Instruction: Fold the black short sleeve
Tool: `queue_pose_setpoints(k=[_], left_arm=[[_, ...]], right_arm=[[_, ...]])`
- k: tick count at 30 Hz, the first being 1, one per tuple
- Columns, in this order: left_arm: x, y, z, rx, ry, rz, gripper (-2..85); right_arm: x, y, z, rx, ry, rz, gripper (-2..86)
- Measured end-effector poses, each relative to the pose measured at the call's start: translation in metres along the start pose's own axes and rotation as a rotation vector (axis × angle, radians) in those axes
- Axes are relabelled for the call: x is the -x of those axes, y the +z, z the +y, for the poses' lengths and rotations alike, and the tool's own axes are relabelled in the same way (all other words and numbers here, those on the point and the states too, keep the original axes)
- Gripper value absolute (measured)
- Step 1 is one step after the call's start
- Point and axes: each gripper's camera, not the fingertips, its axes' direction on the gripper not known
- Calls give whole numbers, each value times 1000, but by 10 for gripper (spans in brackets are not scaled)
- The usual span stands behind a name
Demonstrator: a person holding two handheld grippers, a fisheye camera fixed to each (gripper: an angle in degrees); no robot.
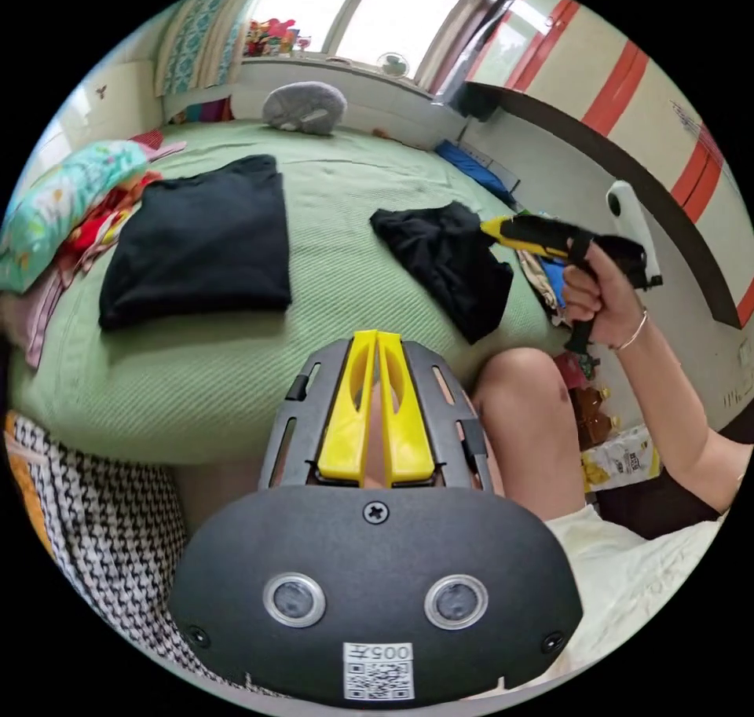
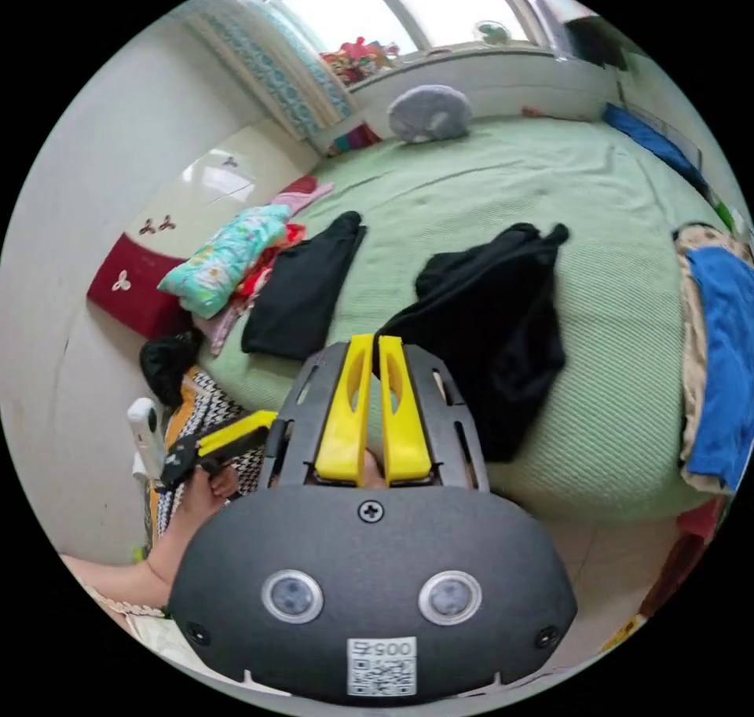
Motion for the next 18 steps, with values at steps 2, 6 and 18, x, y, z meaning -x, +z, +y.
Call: queue_pose_setpoints(k=[2,6,18], left_arm=[[7,-8,13,30,-37,-3,-6],[14,-30,24,26,-54,-36,-6],[13,-49,2,21,-41,-140,32]], right_arm=[[31,23,0,46,-55,-54,-3],[90,74,19,232,-228,-185,17],[-10,6,65,106,-137,-89,78]])
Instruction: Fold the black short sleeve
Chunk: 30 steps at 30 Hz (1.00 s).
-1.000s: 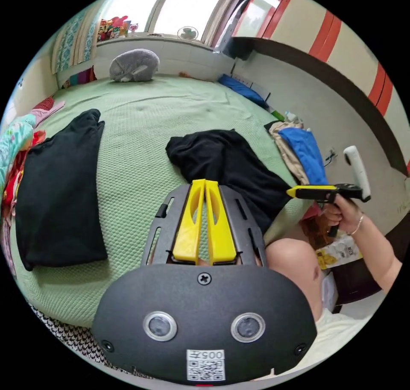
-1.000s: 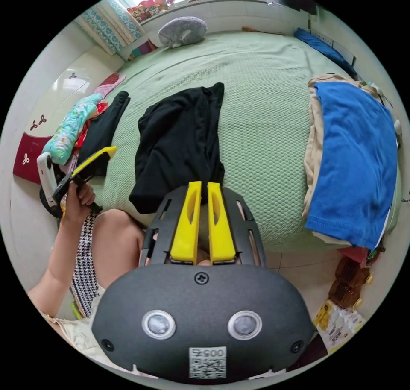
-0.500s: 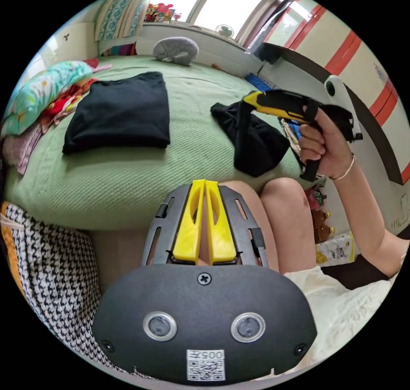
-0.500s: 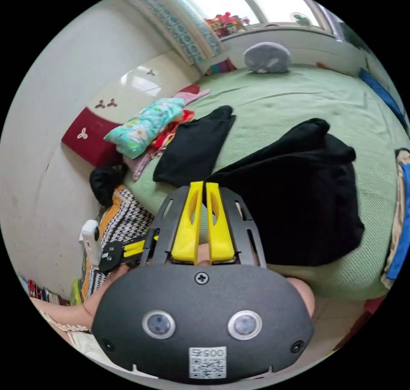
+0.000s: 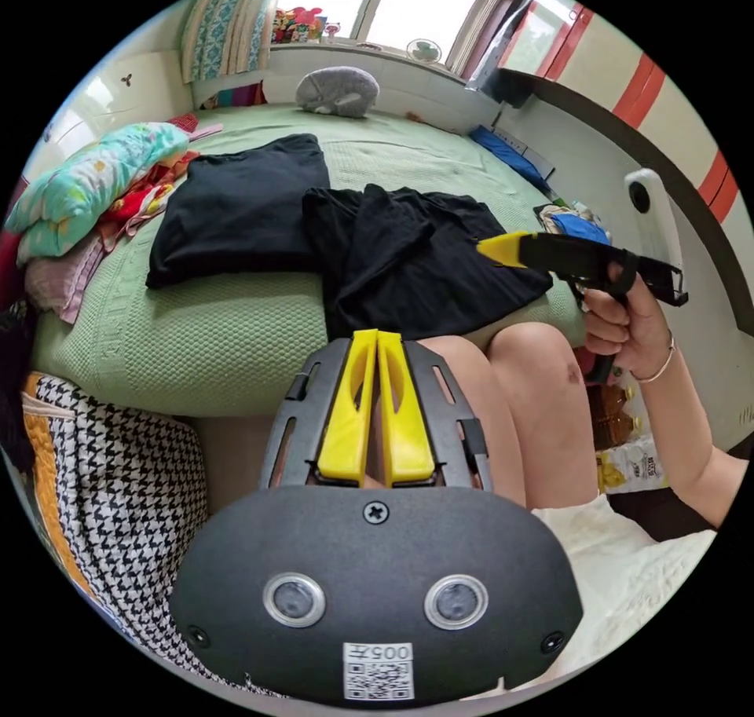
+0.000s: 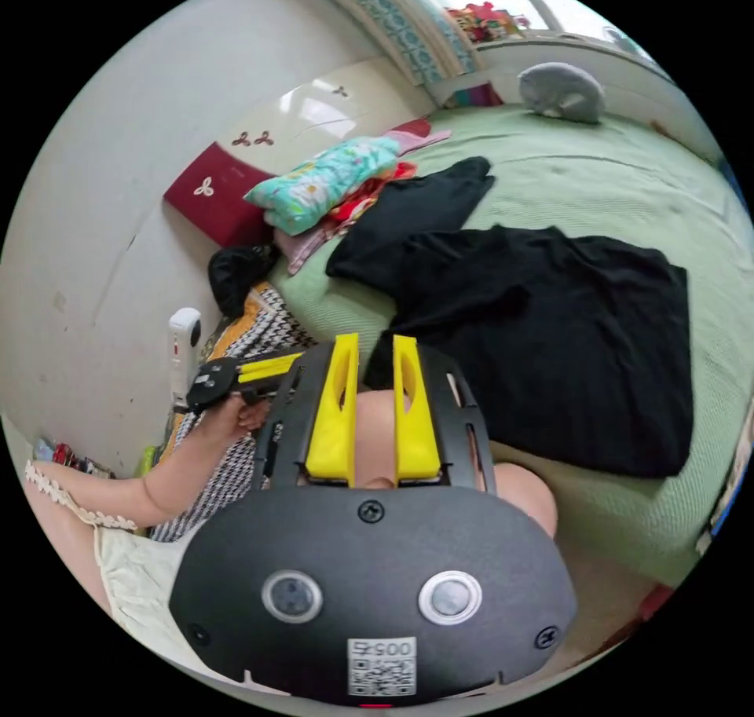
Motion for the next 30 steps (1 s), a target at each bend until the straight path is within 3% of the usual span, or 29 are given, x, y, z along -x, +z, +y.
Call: queue_pose_setpoints(k=[4,10,15,23,30], left_arm=[[18,8,-11,-20,-66,41,97],[37,44,-22,89,-151,69,117],[35,58,-29,125,-157,49,105],[24,44,-53,184,-81,-15,60],[30,-19,-71,25,-100,95,53]], right_arm=[[-70,-39,30,-69,187,153,109],[-129,-51,55,-115,379,223,115],[-139,-12,44,-7,380,293,111],[-121,16,30,10,348,420,-3],[-98,-23,49,-135,371,329,-12]])
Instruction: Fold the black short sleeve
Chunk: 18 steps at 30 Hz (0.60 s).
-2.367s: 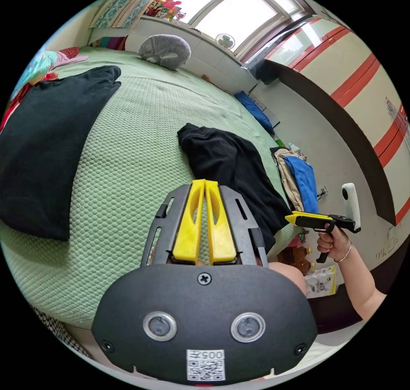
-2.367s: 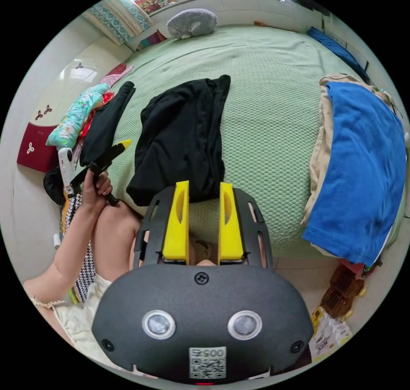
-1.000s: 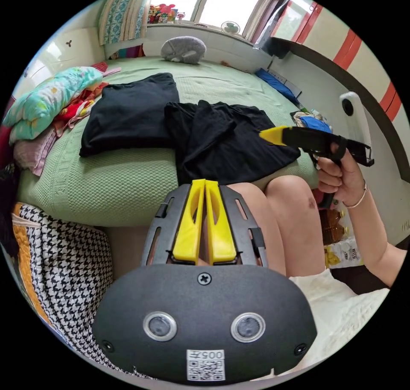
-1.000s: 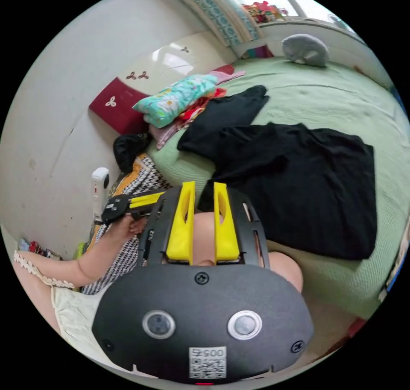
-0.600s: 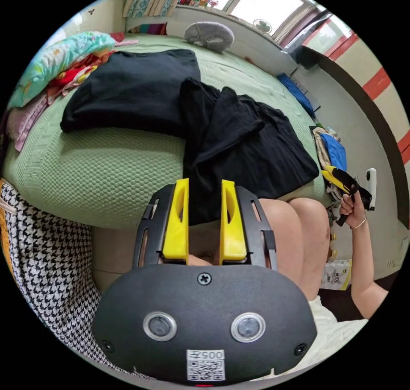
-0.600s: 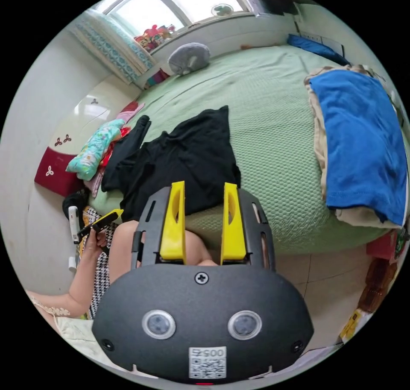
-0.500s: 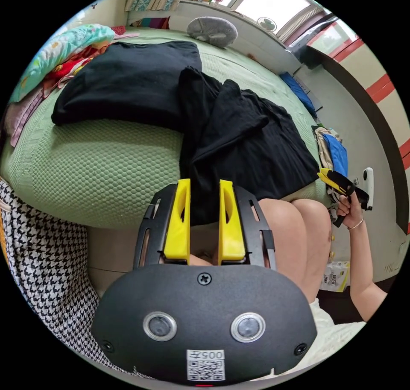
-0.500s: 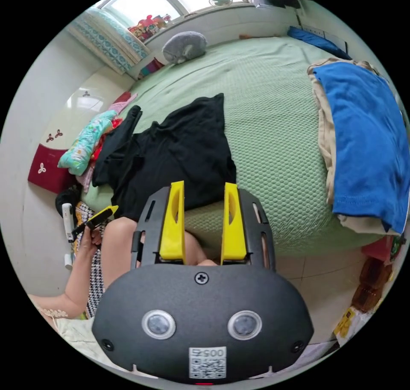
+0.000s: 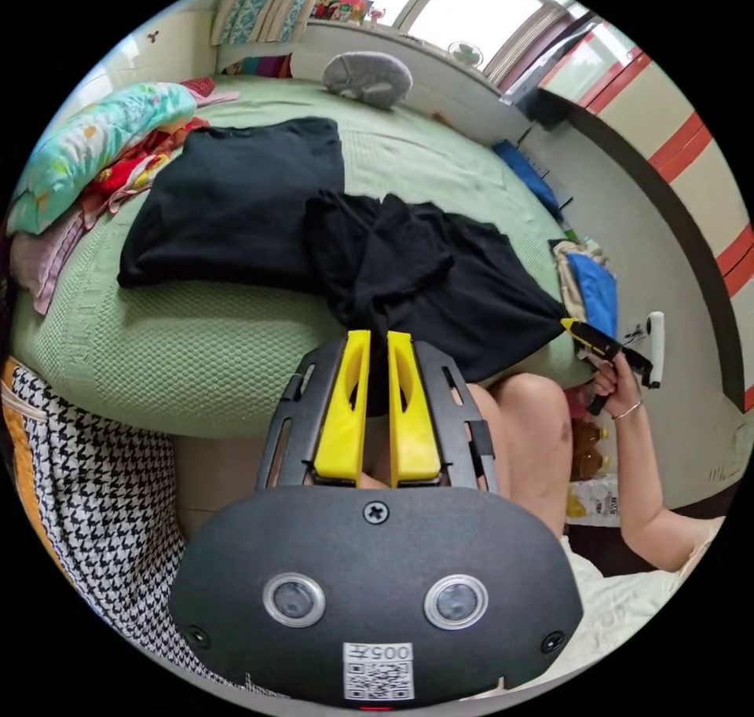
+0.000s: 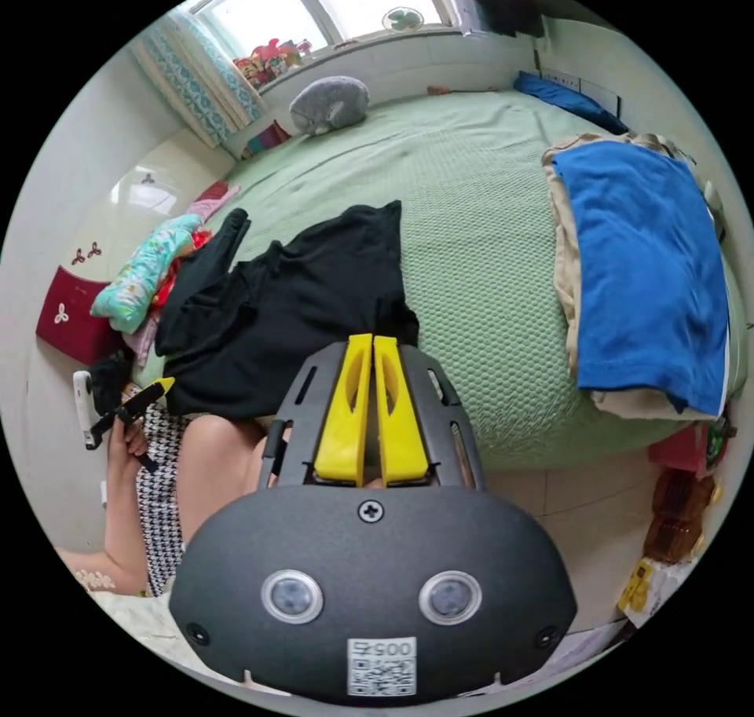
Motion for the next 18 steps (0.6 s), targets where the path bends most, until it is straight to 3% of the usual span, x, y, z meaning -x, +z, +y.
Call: queue_pose_setpoints(k=[5,8,11,18], left_arm=[[-1,-25,-7,38,-6,23,54],[12,-30,0,18,-78,-29,59],[25,-34,-2,-26,-123,-42,80],[-2,5,-79,-58,47,-103,153]], right_arm=[[11,-24,24,14,-6,-10,-9],[15,-16,39,129,-22,-41,-1],[12,-17,44,93,-40,-44,39],[55,19,-31,-12,-259,-12,129]])
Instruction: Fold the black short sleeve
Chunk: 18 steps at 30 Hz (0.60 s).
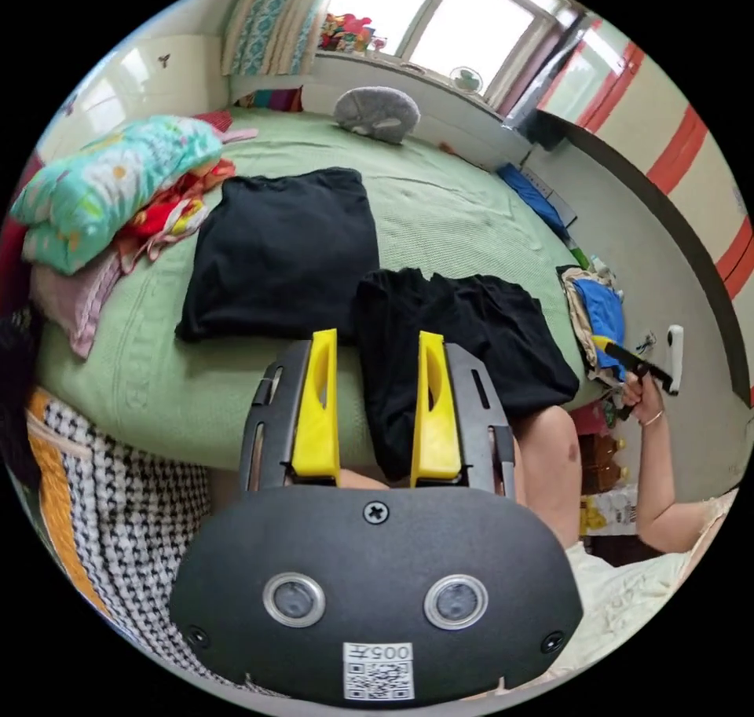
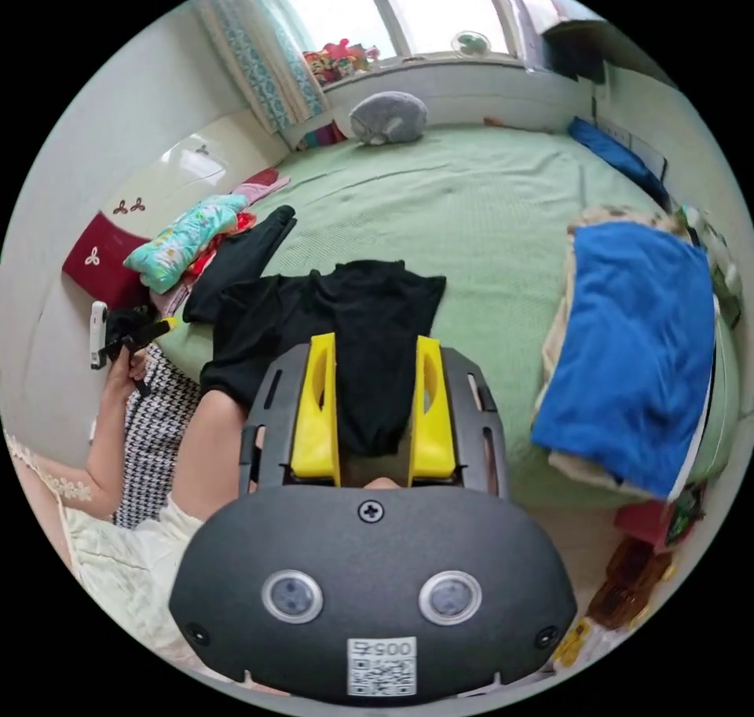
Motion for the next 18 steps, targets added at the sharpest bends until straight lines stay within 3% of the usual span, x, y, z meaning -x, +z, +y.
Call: queue_pose_setpoints(k=[5,8,12,15,18], left_arm=[[-21,49,-52,-14,47,-9,156],[-30,87,-71,66,54,-28,157],[-54,113,-79,77,100,-243,115],[-68,121,-85,63,113,-293,84],[-78,123,-96,55,130,-268,56]], right_arm=[[16,62,-64,18,-65,-54,140],[26,113,-91,114,-101,45,141],[36,178,-85,206,-116,247,106],[63,179,-70,89,-194,310,24],[86,174,-65,18,-274,407,0]])
